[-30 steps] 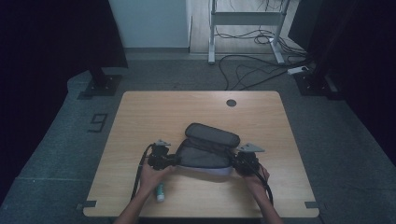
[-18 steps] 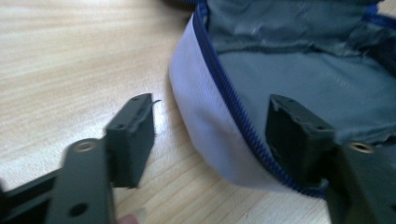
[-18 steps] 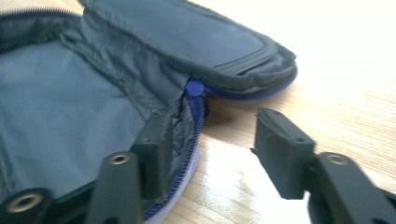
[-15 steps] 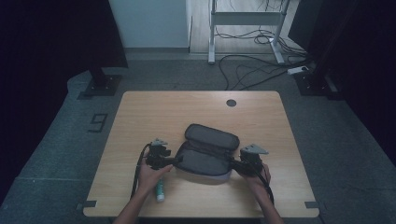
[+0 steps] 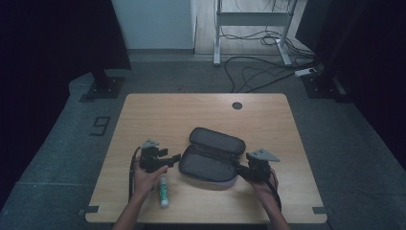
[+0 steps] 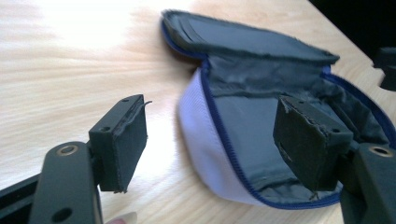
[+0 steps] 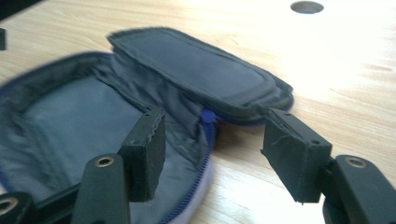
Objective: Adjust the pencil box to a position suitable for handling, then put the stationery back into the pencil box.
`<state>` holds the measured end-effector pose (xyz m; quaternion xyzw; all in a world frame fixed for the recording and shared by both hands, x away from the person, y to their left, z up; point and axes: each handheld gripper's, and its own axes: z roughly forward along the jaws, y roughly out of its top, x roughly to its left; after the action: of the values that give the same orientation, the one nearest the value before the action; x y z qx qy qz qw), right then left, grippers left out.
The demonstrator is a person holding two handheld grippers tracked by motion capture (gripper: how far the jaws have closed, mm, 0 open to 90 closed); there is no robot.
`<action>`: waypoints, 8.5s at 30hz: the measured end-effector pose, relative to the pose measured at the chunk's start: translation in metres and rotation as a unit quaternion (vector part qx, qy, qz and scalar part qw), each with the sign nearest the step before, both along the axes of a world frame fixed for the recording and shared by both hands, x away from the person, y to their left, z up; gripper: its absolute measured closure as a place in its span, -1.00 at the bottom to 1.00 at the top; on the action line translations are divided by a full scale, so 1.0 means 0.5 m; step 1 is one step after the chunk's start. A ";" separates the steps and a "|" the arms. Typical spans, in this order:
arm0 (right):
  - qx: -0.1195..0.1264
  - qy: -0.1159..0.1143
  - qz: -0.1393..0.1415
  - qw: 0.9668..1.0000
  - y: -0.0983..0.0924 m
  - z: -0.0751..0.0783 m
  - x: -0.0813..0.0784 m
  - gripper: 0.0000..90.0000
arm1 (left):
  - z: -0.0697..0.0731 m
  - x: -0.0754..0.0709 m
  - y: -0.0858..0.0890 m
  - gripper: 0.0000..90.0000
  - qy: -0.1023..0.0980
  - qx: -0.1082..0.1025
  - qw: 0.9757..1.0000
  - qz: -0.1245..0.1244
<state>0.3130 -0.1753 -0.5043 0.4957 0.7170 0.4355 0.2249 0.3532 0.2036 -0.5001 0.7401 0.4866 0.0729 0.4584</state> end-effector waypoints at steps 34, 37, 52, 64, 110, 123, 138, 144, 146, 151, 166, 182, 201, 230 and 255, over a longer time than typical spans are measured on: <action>0.003 -0.017 0.131 0.991 0.159 0.028 -0.078 -0.11 | -0.011 -0.021 0.118 -0.33 -0.003 -0.023 0.999 0.038; 0.002 -0.016 0.138 0.990 0.168 0.026 -0.080 -0.10 | -0.012 -0.021 0.119 -0.33 -0.002 -0.022 0.999 0.038; 0.001 -0.008 0.186 0.982 0.252 0.019 -0.090 -0.10 | -0.021 -0.021 0.122 -0.33 0.005 -0.020 0.999 0.038; 0.001 -0.002 0.212 0.977 0.306 0.011 -0.091 -0.09 | -0.026 -0.022 0.119 -0.33 0.011 -0.017 0.999 0.035; -0.068 0.050 0.250 0.965 0.482 -0.079 -0.093 -0.04 | -0.027 -0.028 0.137 -0.34 0.010 -0.020 0.999 0.044; -0.085 0.049 0.239 0.966 0.480 -0.084 -0.089 0.24 | -0.027 -0.028 0.140 -0.34 0.010 -0.019 0.999 0.045; -0.074 0.033 0.240 0.967 0.451 -0.057 -0.088 0.44 | -0.028 -0.028 0.144 -0.34 0.013 -0.022 0.999 0.047; -0.059 0.017 0.235 0.970 0.423 -0.027 -0.089 0.44 | -0.029 -0.030 0.146 -0.34 0.013 -0.023 0.998 0.048; -0.053 0.015 0.233 0.971 0.414 -0.020 -0.086 0.44 | -0.029 -0.030 0.146 -0.34 0.013 -0.024 0.998 0.048; -0.044 0.008 0.226 0.973 0.394 -0.003 -0.082 0.44 | -0.032 -0.029 0.144 -0.34 0.015 -0.022 0.999 0.047; -0.013 -0.004 0.168 0.986 0.284 0.054 -0.027 0.44 | -0.041 -0.027 0.138 -0.34 0.023 -0.016 0.999 0.045; -0.021 0.016 0.127 0.991 0.227 0.033 0.022 0.44 | -0.045 -0.026 0.139 -0.34 0.027 -0.017 0.999 0.044; -0.043 0.048 0.104 0.993 0.203 -0.016 0.050 0.44 | -0.047 -0.026 0.142 -0.34 0.030 -0.020 0.998 0.044; -0.049 0.035 0.095 0.994 0.195 -0.016 0.042 0.05 | -0.051 -0.025 0.140 -0.34 0.035 -0.015 0.998 0.042; 0.022 -0.028 0.057 0.998 0.035 0.014 -0.017 -0.15 | -0.054 -0.028 0.136 -0.34 0.037 -0.008 0.998 0.040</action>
<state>0.3047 -0.1578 -0.4974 0.4460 0.7280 0.4769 0.2091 0.3392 0.2718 -0.5270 0.7185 0.5330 0.0605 0.4427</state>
